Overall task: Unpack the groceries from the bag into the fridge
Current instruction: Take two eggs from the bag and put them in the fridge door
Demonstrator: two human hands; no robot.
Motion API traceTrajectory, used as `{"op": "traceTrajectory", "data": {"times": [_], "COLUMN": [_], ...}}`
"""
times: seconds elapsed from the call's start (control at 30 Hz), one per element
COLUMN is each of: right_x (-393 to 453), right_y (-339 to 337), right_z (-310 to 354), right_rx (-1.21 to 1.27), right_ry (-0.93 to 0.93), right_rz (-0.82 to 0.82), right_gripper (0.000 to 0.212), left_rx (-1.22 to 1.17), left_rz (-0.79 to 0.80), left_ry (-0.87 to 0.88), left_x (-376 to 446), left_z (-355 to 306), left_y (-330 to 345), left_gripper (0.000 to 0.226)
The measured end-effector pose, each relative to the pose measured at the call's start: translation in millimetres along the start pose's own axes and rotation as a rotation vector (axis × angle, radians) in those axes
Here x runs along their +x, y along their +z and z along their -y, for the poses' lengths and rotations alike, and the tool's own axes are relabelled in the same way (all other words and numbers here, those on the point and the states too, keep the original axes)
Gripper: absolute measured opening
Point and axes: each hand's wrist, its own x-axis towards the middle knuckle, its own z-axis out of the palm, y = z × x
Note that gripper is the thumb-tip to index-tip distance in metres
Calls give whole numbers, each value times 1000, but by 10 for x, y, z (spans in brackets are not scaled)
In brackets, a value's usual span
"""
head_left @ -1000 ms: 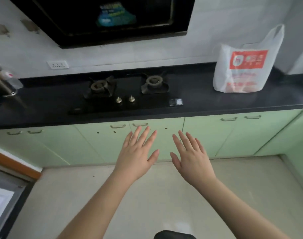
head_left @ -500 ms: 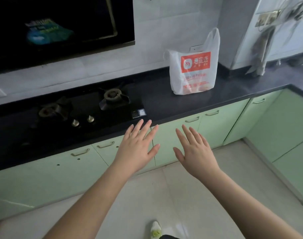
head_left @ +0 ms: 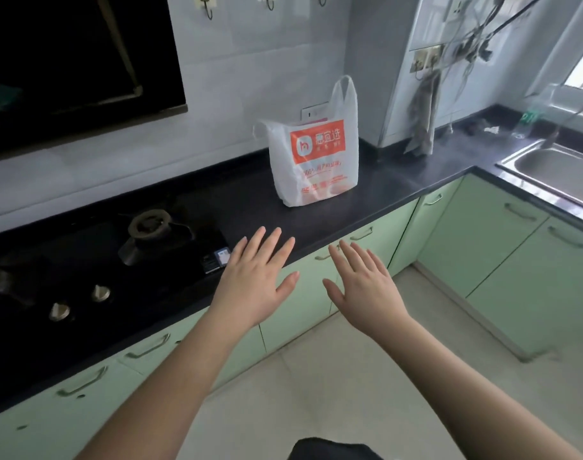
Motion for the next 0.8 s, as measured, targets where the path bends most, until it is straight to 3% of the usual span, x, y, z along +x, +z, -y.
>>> {"op": "traceTrajectory", "data": {"times": [0.33,0.8], "right_x": [567,1731], "right_y": [78,124], "right_z": [-656,-1942], "right_rx": [8,32], "right_ry": [77,9], "right_rz": [-26,-13], "right_gripper": [65,67], "left_rx": [-55,60], "left_rz": [37,64], "left_ry": [38,-33], "left_x": [935,2465], "left_z": [-213,-628], "left_y": [255,457], "left_gripper": [71,72]}}
